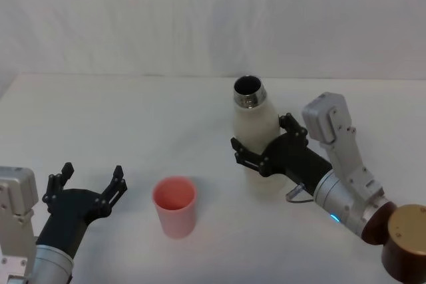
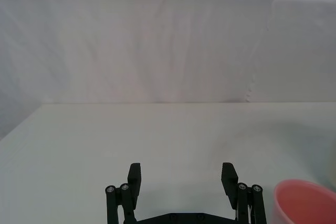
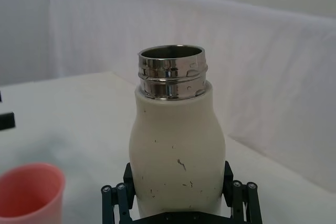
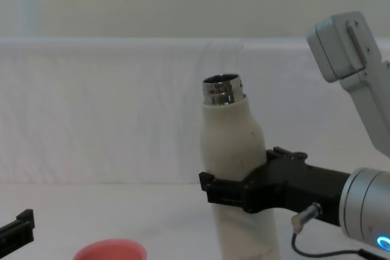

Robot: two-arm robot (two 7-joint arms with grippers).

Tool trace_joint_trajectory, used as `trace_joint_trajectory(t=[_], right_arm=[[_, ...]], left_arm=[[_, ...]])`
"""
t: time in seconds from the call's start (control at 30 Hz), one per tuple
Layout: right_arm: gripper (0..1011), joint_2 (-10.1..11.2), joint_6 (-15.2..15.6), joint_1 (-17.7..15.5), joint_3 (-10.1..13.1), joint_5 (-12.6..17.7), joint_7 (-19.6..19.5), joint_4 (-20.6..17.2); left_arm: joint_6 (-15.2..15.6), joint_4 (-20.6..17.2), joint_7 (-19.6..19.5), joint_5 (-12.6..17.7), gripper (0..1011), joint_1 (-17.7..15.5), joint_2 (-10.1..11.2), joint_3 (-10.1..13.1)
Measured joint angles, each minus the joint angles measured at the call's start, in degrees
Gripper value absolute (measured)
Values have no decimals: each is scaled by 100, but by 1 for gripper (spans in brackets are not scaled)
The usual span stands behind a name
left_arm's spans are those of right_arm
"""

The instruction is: Grasp the thermos with one hand and pour water into the cup lid.

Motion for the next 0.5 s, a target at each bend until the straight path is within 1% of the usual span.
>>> trace_joint_trajectory(t=[0.07,0.1,0.2,0.23,0.27,0.3,0.43,0.5], right_arm=[[961,35,41,5,-23,-155,-44,-48],[961,77,92,22,-62,-336,-92,-93],[961,135,187,60,-137,-640,-170,-160],[961,167,256,87,-190,-839,-213,-192],[961,184,290,106,-221,-932,-236,-207],[961,213,367,143,-280,-1139,-279,-231],[961,257,515,220,-410,-1526,-345,-255],[961,289,665,323,-567,-1932,-388,-256]], left_arm=[[0,0,0,0,1001,0,0,0],[0,0,0,0,1001,0,0,0],[0,0,0,0,1001,0,0,0],[0,0,0,0,1001,0,0,0],[0,0,0,0,1001,0,0,0],[0,0,0,0,1001,0,0,0],[0,0,0,0,1001,0,0,0],[0,0,0,0,1001,0,0,0]])
